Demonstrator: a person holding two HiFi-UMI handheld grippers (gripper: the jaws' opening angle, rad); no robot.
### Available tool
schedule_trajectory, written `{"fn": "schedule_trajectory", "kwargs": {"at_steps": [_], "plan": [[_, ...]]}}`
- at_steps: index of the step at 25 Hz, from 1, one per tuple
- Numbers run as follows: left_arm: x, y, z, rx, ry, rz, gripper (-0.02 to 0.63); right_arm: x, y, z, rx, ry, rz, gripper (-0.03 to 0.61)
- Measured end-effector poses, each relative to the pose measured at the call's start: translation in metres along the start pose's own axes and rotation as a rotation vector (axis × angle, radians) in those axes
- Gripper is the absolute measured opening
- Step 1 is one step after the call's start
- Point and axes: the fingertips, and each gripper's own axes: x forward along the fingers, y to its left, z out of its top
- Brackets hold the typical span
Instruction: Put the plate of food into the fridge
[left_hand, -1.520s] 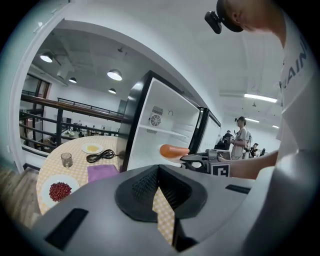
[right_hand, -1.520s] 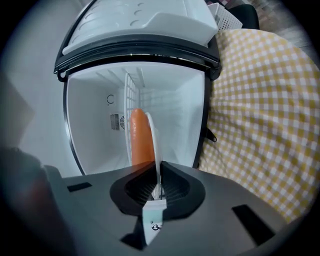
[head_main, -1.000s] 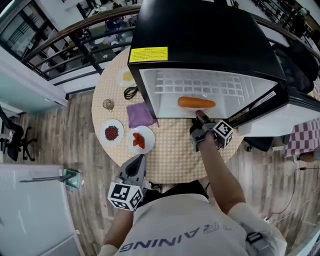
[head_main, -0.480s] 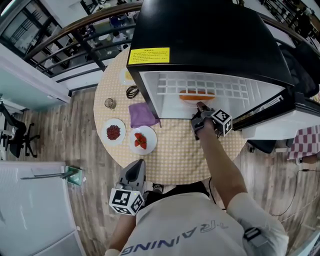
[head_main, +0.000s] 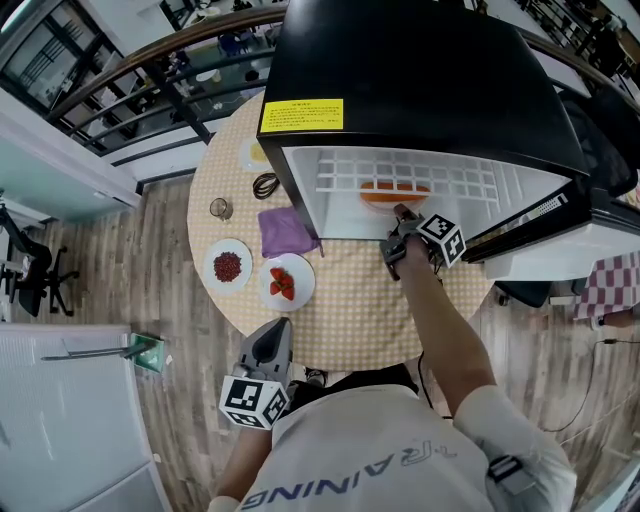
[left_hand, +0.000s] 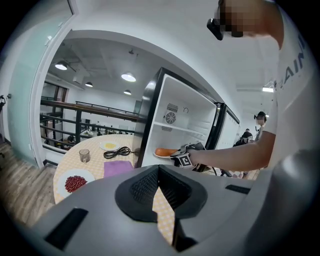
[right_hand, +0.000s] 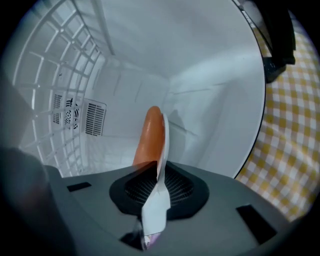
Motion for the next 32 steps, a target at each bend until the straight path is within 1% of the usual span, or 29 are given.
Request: {"fn": "schedule_trajectory", "kwargs": {"at_steps": [2,3,6,7,10,15,17,23,27,29,32], "plan": [[0.0,0.0,0.0,0.003,0.001,-0.005,0.008,-0.001,0.001,0.0,-0.068,0.013,-0.017,0.05],[0.0,0.0,-0.001,0.003,0.002,-0.007,0.008,-0.002,0.003,0.0,-0.101,0.024,-0.012,0.06],[0.001,0.001,-0.002,-0.001,0.005,-0.013,0.008,-0.002,0.01,-0.005,-0.208,0.075,0.005,0.128],[0.001,0.001,-0.002,-0.001,0.006,-0.015,0.008,-0.002,0.011,-0.007,-0.25,0.09,-0.001,0.14],[0.002,0.0,-0.003,-0.005,0.005,-0.023,0.008,-0.003,0.009,-0.011,-0.39,0.129,-0.036,0.16],[0.0,0.003,-0.006,-0.035,0.011,-0.031,0.008,-0.005,0.006,-0.022,-0.626,0.206,-0.082,0.179],[-0.002,0.005,-0.008,-0.038,0.014,-0.029,0.008,-0.004,0.004,-0.026,-0.701,0.235,-0.104,0.186],[-0.009,0.009,-0.012,-0.047,0.02,-0.022,0.008,-0.006,0.002,-0.031,-0.809,0.278,-0.112,0.213],[-0.013,0.01,-0.014,-0.05,0.021,-0.027,0.008,-0.011,-0.002,-0.035,-0.899,0.296,-0.155,0.216],[-0.014,0.01,-0.015,-0.058,0.021,-0.031,0.008,-0.014,-0.006,-0.034,-0.889,0.301,-0.171,0.216],[-0.016,0.012,-0.018,-0.073,0.022,-0.035,0.008,-0.02,-0.007,-0.031,-0.827,0.296,-0.159,0.207]]}}
